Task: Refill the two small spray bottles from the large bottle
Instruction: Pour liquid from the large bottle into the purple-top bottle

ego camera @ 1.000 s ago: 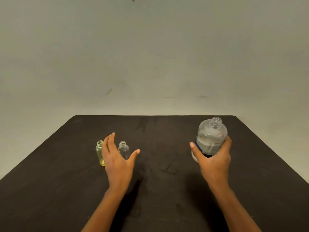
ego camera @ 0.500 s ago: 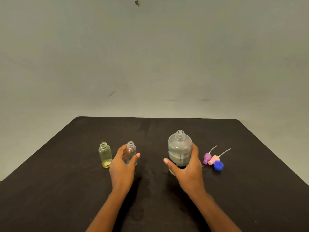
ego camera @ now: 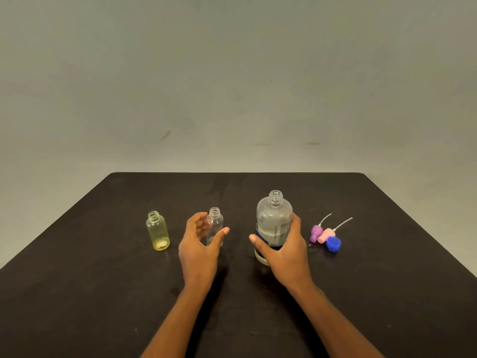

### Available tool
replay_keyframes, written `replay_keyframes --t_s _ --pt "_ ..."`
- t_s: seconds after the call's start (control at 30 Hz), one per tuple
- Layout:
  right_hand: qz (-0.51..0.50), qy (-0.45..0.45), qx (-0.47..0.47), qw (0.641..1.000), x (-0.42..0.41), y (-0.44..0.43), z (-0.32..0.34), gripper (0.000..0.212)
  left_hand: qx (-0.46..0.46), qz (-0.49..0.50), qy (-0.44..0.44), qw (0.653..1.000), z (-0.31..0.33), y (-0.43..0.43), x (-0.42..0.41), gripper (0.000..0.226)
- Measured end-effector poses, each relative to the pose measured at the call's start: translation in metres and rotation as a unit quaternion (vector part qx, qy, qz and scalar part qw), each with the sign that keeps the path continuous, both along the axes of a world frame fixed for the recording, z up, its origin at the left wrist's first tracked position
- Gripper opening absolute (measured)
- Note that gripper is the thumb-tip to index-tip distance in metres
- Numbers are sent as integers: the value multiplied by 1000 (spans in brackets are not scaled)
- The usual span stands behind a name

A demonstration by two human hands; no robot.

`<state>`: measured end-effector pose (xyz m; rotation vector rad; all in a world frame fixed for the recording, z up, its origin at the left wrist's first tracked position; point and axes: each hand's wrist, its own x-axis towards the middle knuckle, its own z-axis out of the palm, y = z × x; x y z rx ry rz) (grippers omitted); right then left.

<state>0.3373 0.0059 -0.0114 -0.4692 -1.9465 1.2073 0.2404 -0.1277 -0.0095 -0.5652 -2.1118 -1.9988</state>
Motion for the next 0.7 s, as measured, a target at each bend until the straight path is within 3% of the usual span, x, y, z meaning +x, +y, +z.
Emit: replay_keyframes --t_s 0.23,0.7 --pt "18 2 -16 1000 4 0 4 59 2 -9 18 1000 3 -3 3 40" --pt "-55 46 45 996 5 -1 5 66 -46 -16 59 997 0 -7 3 44"
